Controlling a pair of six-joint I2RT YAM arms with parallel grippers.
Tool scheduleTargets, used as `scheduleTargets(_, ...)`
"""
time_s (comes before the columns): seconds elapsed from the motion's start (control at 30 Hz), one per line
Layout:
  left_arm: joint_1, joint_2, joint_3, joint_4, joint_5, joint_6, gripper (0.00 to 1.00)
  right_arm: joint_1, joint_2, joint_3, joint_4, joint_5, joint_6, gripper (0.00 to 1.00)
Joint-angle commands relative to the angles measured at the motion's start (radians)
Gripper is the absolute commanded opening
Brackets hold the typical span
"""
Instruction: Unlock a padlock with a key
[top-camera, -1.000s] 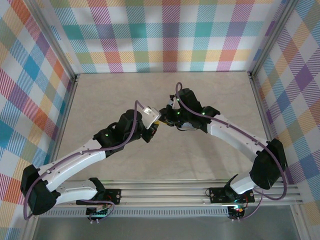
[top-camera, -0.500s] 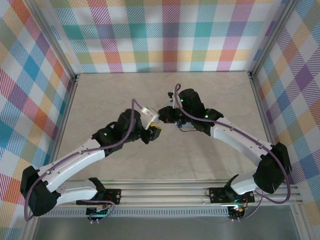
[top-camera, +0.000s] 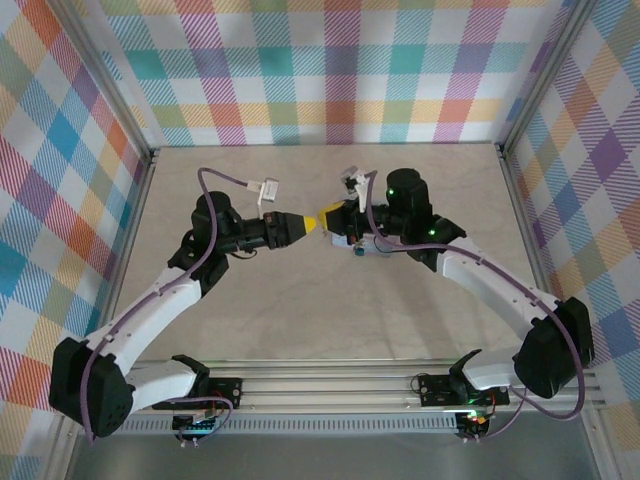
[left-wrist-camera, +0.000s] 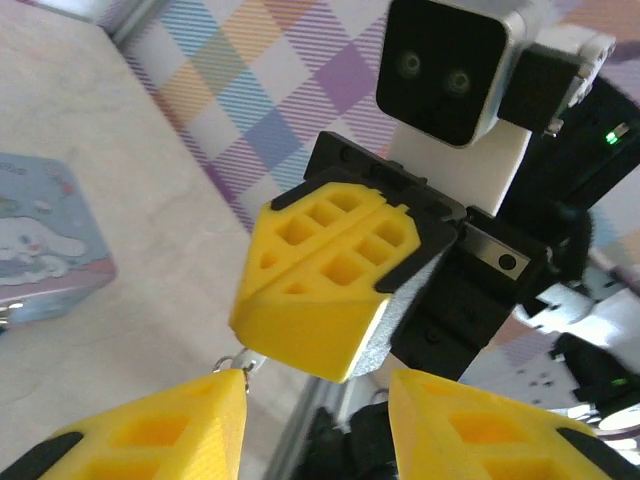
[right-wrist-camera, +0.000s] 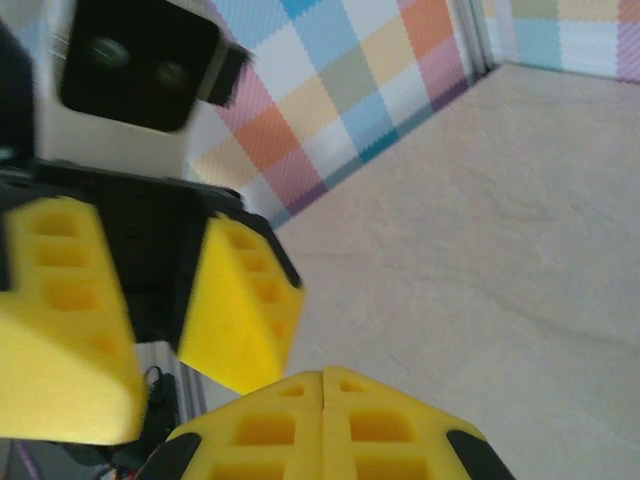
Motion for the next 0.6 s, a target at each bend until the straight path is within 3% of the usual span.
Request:
scheduleTargets(0.0,0.011,0.006,-0.038,0.225,0.082,-0.120,0.39,-0.025,-0.015,-0.009,0.146,-0.099,0.099,0.00)
scheduleTargets(0.4,0.028,0.037,-0.076,0.315,0.045,-0.124,0.32,-0.035,0.007,-0.022,0.239,-0.134,0.330,0.00)
scheduleTargets(0.57,0.027,0.086,-0.081,0.449,0.039,-0.216,0.29,-0.034,0.009,-0.041,0.284,-0.129,0.391,0.00)
